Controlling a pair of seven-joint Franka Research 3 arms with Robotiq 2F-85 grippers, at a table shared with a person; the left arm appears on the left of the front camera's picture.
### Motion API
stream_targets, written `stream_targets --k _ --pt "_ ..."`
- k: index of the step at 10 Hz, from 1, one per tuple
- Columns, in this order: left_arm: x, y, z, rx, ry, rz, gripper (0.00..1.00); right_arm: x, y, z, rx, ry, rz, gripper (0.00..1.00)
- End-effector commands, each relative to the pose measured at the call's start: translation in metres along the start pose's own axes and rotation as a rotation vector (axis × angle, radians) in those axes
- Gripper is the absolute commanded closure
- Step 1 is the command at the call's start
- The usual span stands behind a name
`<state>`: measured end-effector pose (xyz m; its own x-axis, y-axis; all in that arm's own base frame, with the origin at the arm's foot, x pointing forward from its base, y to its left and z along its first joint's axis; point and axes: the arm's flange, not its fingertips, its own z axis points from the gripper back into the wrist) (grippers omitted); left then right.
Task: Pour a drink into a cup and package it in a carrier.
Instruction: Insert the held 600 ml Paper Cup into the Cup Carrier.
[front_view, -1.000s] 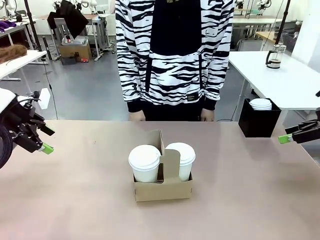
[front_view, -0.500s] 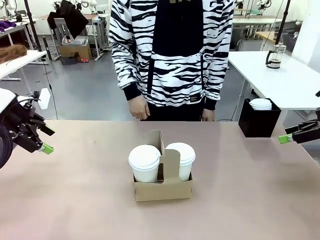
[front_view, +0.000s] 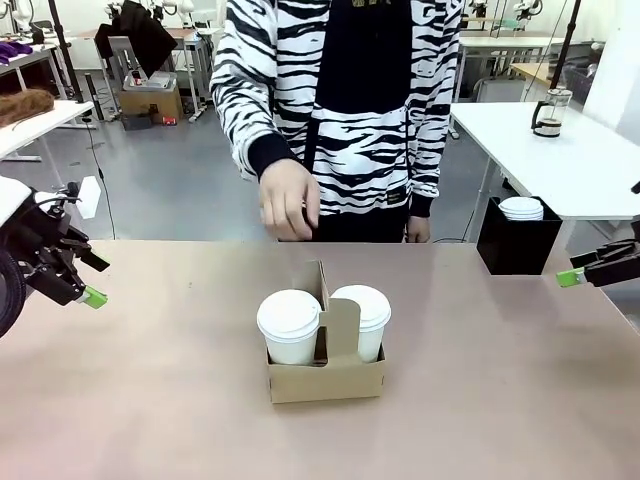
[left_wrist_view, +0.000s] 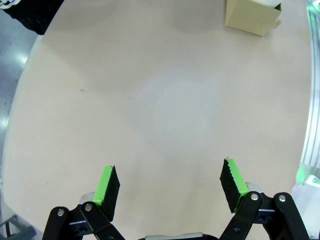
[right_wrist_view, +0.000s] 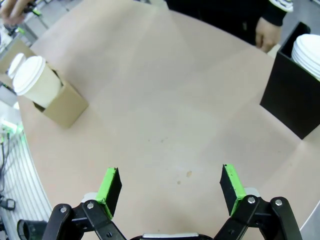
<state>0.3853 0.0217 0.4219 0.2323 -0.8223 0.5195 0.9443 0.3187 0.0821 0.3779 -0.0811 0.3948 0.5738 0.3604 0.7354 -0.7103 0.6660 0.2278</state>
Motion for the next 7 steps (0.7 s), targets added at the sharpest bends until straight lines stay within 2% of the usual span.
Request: stream_targets --k 1,7 --pt "-0.0006 -0.0002 -0.0001 -0.006 -0.021 -0.007 0.00 0.0025 0.0000 0.0003 -0.013 0.008 0.006 0.00" --pt "-0.0006 -0.0002 -0.0001 -0.006 -0.021 -0.007 0.00 0.0025 0.0000 0.0003 -0.013 0.008 0.006 0.00"
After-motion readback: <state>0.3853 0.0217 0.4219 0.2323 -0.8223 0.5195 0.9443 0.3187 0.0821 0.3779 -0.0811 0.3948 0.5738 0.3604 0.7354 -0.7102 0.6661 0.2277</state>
